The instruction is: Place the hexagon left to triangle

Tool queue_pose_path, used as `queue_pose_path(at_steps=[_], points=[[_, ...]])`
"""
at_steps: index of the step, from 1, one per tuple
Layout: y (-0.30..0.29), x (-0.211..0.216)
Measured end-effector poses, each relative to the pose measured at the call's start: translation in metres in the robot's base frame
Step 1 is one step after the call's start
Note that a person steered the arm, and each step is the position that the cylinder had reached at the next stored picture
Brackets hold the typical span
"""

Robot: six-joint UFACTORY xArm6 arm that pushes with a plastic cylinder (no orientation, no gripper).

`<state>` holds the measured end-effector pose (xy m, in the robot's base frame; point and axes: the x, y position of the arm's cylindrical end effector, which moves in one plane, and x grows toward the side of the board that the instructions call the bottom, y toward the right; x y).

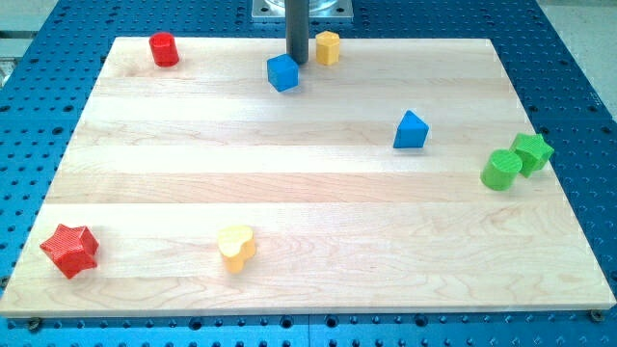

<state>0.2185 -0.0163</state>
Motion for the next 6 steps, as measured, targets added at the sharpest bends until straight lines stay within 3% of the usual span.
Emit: queue_pose_path(at_steps=[1, 2, 3, 4, 5, 6], points=[[0.029, -0.026], [0.058, -0.023], [0.091, 0.06], [0.113, 0.087], [0.129, 0.066], [0.111, 0.132]])
